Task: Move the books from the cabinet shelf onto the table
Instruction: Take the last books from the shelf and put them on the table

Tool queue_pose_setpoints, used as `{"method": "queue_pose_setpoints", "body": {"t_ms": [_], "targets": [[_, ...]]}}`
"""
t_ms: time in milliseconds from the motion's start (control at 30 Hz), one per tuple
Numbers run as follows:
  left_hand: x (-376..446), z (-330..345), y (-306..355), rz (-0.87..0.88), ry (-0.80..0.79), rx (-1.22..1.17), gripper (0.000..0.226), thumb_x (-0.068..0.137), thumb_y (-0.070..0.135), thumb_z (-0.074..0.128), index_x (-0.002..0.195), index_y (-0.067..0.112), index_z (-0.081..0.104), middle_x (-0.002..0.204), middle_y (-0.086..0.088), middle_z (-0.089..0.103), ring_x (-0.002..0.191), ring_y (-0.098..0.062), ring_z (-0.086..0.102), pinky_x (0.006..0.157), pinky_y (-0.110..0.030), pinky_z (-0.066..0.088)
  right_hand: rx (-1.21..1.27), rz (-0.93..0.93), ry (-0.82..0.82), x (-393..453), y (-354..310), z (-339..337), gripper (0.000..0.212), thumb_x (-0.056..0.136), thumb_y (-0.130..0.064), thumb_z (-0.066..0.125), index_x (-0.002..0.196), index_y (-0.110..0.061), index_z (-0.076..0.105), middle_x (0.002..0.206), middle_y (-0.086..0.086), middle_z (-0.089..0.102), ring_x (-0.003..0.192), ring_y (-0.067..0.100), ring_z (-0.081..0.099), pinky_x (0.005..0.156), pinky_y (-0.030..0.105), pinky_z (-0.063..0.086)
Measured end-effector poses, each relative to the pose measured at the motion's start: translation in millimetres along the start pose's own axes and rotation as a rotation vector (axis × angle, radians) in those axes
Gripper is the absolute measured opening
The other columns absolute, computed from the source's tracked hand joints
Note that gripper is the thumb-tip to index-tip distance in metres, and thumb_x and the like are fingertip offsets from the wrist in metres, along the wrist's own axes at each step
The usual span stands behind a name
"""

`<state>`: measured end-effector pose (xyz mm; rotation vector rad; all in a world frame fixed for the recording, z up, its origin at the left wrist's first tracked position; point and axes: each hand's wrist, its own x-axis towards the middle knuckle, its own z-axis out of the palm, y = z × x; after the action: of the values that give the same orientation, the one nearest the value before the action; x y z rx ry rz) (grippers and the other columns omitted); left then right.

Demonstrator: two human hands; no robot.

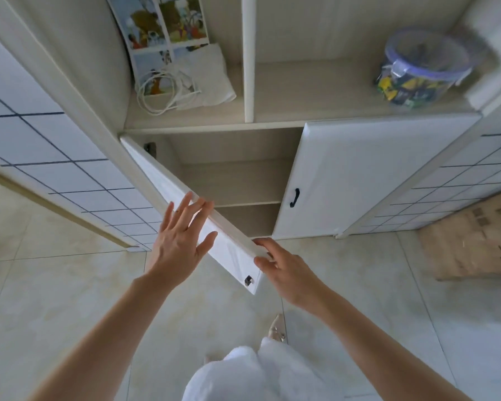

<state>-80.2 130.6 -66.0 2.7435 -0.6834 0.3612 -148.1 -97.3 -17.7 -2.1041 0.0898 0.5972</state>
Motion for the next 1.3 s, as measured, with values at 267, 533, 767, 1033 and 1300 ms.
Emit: {"method": "queue_pose_setpoints", "body": {"t_ms": [267,533,767,1033,1300], "targets": [[77.4,17.0,27.2,-0.040,0.128,0.173,0.035,0.084,0.007,0.068,0.119,0.007,0.064,0.117,-0.009,0.068,0.117,-0.030,0.059,0.111,-0.053,0.034,-0.599,-0.255,0.452,59.8,31.7,-67.9,0.028,0.096,-0.024,0.048,0.123,-0.021,0.053,0.100,0.003,0.064,0.087,0.028,0.058,0.067,0.034,0.047],[130.4,45.7,12.6,0.012,0.188,0.269,0.049,0.075,-0.010,0.069,0.120,0.008,0.067,0.118,-0.012,0.067,0.107,-0.032,0.062,0.106,-0.051,0.041,-0.871,-0.372,0.517,122.1,44.0,-102.7,0.076,0.071,0.004,0.055,0.143,-0.017,0.044,0.141,0.015,0.050,0.129,0.034,0.050,0.106,0.057,0.038],[148.4,62.1,7.9,-0.051,0.092,0.243,0.064,0.078,0.005,0.072,0.138,0.011,0.051,0.136,-0.014,0.053,0.126,-0.034,0.048,0.111,-0.053,0.033,-1.049,-0.422,0.615,167.0,43.9,-127.3,0.065,0.086,0.008,0.021,0.144,-0.013,0.042,0.150,0.016,0.041,0.140,0.035,0.035,0.111,0.057,0.032],[171.2,69.3,1.0,-0.148,0.034,0.212,0.078,0.080,0.003,0.065,0.149,0.023,0.035,0.157,-0.022,0.021,0.146,-0.043,0.013,0.116,-0.058,0.016,-1.157,-0.407,0.700,203.0,43.6,-142.6,0.069,0.087,-0.007,0.060,0.149,-0.009,0.031,0.153,0.016,0.035,0.141,0.036,0.032,0.112,0.058,0.028],[183.3,74.0,1.4,-0.236,-0.044,0.244,0.096,0.073,-0.003,0.057,0.154,0.029,0.016,0.160,-0.018,0.010,0.148,-0.037,0.004,0.117,-0.059,0.010,-1.174,-0.305,0.602,218.7,30.8,-151.0,0.080,0.087,-0.031,0.061,0.152,-0.009,0.020,0.154,0.018,0.030,0.140,0.041,0.031,0.112,0.059,0.025]]}}
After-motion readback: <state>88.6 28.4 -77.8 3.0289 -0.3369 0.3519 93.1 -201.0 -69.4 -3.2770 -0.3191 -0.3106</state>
